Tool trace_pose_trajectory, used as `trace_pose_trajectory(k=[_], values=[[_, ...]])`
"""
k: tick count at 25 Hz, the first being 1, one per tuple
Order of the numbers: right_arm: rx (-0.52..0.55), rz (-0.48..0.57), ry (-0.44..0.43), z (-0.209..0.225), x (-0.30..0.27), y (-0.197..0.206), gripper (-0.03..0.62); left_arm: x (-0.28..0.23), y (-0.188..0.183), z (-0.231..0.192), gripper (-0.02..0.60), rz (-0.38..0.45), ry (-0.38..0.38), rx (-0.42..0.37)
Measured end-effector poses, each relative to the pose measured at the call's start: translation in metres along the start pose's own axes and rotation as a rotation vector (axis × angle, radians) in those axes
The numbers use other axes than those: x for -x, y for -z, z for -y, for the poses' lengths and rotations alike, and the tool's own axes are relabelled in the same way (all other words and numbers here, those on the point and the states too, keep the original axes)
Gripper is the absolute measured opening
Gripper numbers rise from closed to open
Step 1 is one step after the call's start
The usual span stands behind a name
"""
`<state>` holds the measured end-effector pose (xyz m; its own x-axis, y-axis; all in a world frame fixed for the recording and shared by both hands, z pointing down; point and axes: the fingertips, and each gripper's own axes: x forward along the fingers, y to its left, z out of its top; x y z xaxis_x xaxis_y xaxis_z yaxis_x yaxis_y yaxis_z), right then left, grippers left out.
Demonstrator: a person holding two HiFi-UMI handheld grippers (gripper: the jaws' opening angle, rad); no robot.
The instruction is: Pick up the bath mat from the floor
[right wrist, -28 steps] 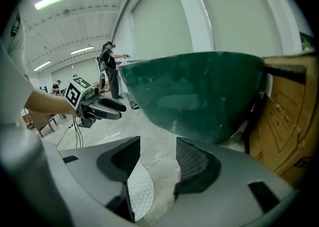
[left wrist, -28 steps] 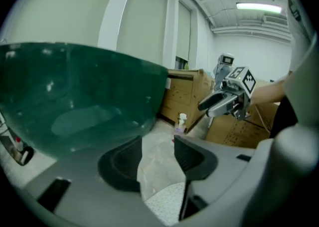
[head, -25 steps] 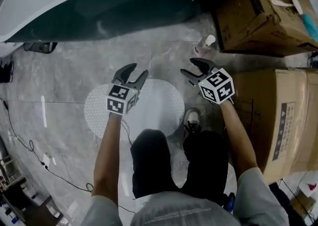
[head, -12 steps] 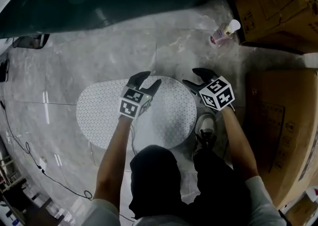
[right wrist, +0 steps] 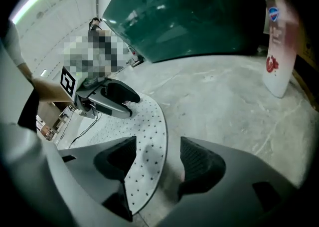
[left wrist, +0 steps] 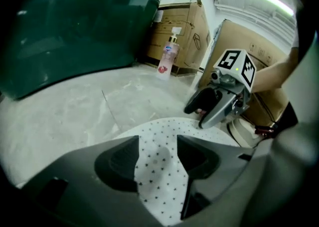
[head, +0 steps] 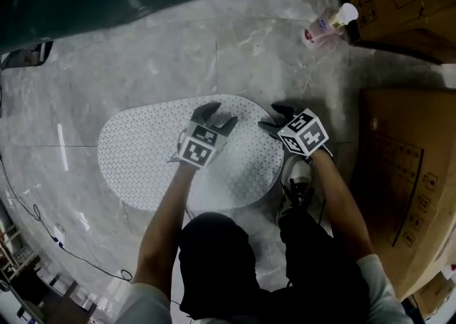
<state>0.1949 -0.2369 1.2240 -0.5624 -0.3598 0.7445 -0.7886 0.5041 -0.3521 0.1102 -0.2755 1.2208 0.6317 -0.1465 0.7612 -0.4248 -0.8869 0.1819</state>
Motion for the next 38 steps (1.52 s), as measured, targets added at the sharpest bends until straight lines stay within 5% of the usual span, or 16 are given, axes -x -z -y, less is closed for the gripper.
trace_pose_trajectory(k=[21, 22, 24, 26, 33, 38], values=[[0.089, -0.035, -0.073, -0.063, -0.035, -0.004, 0.307, -0.004, 0.008, -0.002, 0.241, 0.048, 0.0, 0.037], [0.083, -0.038, -0.076, -0.067, -0.037, -0.004, 0.278, -0.002, 0.007, -0.002, 0.241, 0.052, 0.0, 0.041], [0.074, -0.037, -0.069, -0.077, -0.041, -0.003, 0.116, 0.002, 0.006, 0.0, 0.241, 0.059, 0.005, 0.076], [0.063, -0.029, -0.051, -0.078, -0.042, -0.004, 0.059, 0.008, 0.009, 0.002, 0.241, 0.067, 0.005, 0.12], [-0.009, 0.046, -0.026, -0.082, -0.023, -0.028, 0.048, 0.058, 0.014, -0.009, 0.241, 0.14, -0.095, 0.123], [0.078, 0.162, 0.007, -0.083, 0.011, -0.097, 0.049, 0.11, -0.009, -0.027, 0.241, 0.245, -0.18, 0.129]])
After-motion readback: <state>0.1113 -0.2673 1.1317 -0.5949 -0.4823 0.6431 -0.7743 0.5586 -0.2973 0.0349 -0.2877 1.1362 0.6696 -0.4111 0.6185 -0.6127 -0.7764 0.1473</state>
